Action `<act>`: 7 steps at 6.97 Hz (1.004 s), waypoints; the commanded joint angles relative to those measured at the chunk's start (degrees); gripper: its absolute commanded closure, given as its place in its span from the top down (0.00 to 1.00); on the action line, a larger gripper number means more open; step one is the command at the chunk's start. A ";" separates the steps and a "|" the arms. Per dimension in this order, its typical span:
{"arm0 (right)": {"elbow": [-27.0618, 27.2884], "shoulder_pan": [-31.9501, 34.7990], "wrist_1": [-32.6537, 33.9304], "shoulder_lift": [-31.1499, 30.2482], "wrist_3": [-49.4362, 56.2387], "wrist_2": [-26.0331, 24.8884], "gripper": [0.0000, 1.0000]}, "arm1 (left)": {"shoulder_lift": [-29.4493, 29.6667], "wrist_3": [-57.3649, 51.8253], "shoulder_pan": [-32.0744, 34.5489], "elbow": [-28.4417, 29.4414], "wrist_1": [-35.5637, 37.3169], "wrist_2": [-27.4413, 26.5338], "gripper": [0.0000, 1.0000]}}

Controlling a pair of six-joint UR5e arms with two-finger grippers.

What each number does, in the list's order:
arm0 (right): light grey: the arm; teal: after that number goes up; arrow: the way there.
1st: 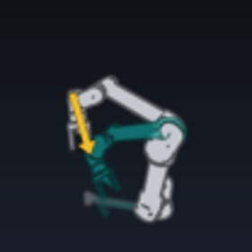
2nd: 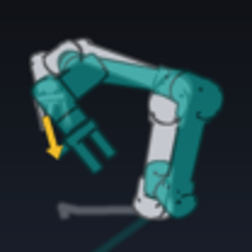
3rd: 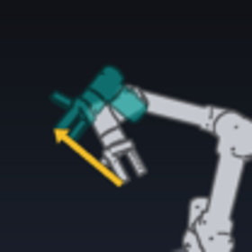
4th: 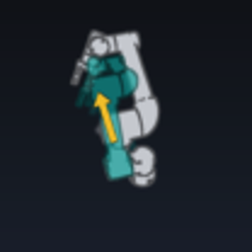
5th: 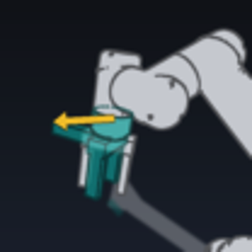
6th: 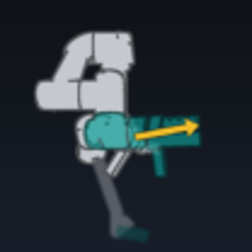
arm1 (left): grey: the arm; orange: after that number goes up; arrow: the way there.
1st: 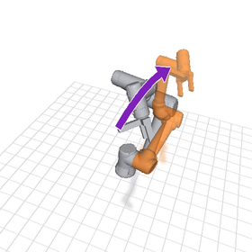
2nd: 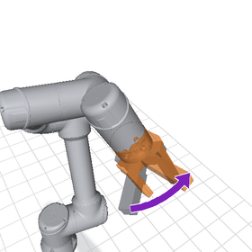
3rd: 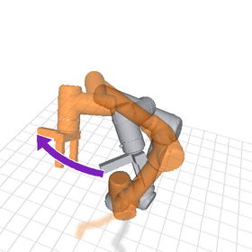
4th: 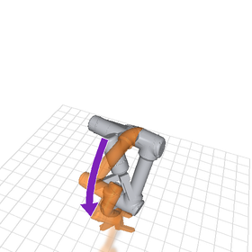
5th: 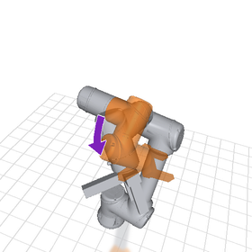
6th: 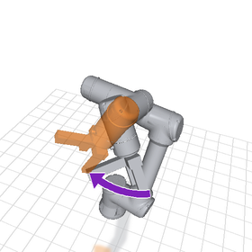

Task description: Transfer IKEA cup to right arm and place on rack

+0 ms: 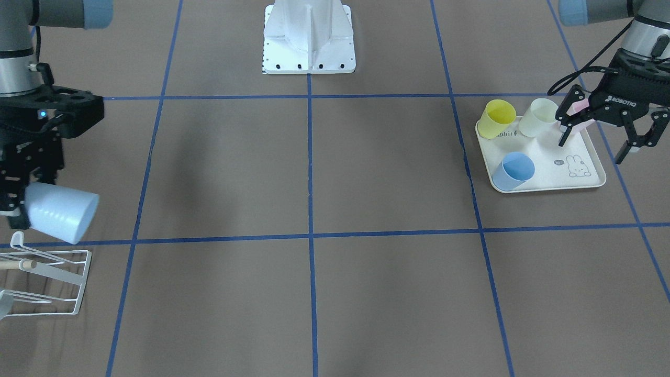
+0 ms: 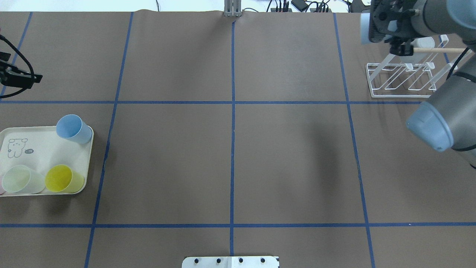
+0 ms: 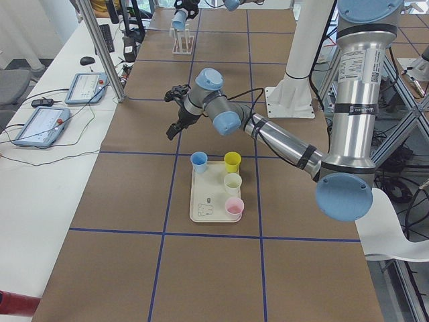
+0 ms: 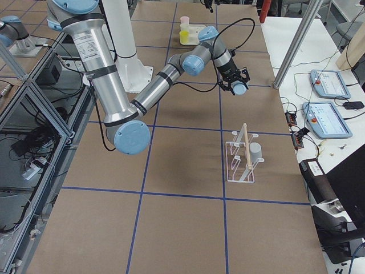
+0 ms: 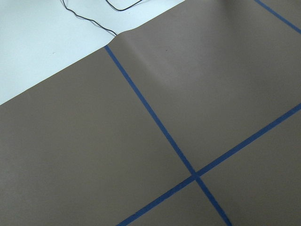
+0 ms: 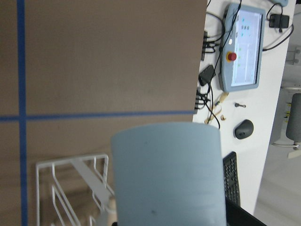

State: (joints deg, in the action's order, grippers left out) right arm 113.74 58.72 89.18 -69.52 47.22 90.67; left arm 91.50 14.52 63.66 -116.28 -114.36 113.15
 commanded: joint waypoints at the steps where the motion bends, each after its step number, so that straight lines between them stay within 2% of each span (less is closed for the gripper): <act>1: -1.67 5.94 1.70 -3.85 21.18 -6.36 0.25 | -0.62 -1.16 0.68 0.00 -0.08 0.05 1.00; 3: -5.52 6.32 1.18 -6.15 26.87 -16.87 0.22 | -0.62 -0.72 0.68 0.00 -0.08 0.14 1.00; 4: -9.20 6.32 -0.04 -6.85 27.14 -18.67 0.22 | -0.53 -0.72 0.59 0.09 -0.08 0.14 1.00; 6: -16.58 6.06 -8.71 -7.48 27.14 -23.40 0.22 | -0.53 -0.63 0.59 0.09 -0.16 0.14 1.00; 7: -20.53 5.88 -13.63 -7.04 27.05 -23.52 0.22 | -0.53 -0.63 0.50 0.17 -0.08 0.05 1.00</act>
State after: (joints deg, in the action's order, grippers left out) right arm 98.20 64.82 81.44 -76.78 74.32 68.56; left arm 90.96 13.87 64.23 -116.17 -114.47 113.27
